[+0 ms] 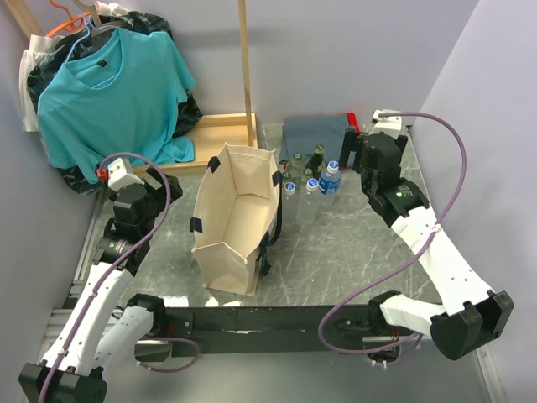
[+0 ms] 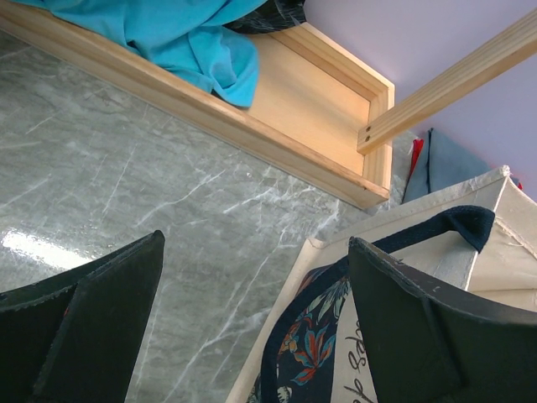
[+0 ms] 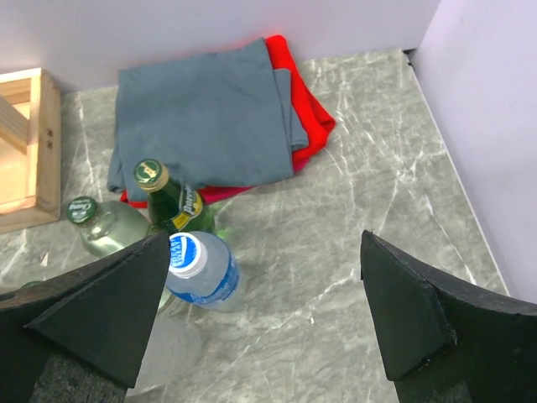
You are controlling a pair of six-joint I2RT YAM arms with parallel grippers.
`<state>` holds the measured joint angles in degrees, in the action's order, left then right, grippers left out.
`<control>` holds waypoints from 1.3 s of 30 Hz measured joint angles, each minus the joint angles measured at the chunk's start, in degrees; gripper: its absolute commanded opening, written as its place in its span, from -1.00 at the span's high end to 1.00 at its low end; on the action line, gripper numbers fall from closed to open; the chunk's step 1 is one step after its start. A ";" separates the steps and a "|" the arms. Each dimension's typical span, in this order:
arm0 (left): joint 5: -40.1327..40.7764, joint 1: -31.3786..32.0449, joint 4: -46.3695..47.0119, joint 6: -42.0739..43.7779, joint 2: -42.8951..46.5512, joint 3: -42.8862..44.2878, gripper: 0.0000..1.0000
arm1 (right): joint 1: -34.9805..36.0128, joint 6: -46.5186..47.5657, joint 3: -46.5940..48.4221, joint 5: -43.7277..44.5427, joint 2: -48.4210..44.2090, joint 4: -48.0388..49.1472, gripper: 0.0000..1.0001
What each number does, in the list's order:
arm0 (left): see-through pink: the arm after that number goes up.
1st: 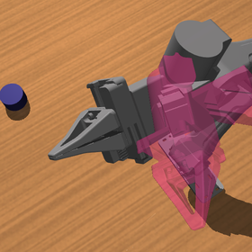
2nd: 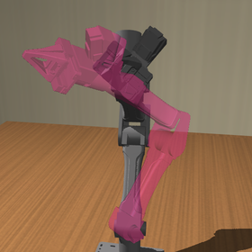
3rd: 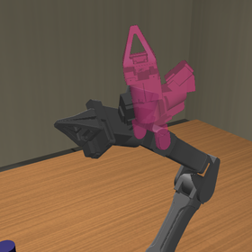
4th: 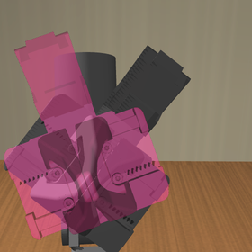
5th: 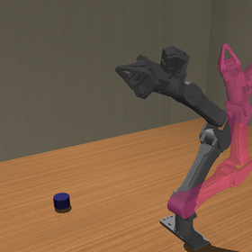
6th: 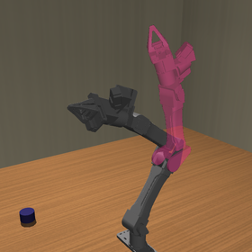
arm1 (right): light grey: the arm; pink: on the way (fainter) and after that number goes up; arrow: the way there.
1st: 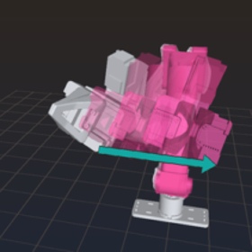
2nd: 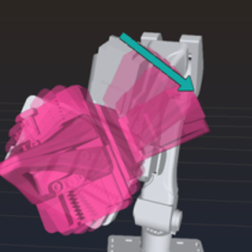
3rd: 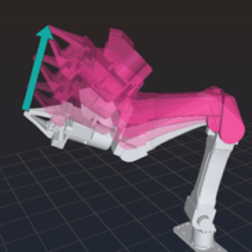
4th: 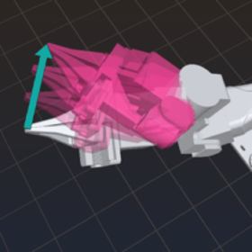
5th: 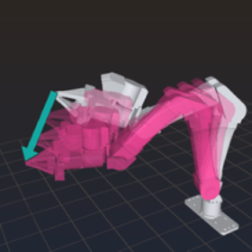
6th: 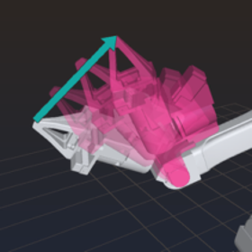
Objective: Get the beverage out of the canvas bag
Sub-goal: Reset both arms
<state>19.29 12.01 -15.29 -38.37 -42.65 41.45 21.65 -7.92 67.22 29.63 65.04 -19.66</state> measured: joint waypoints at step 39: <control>-1.44 0.00 1.55 9.11 -10.67 7.08 -0.93 | -12.04 -4.33 -26.12 -9.77 -11.54 19.93 -1.00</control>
<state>17.85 12.01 -13.74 -29.26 -53.32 48.53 9.61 -12.25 41.10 19.86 53.49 0.27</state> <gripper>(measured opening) 0.966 0.998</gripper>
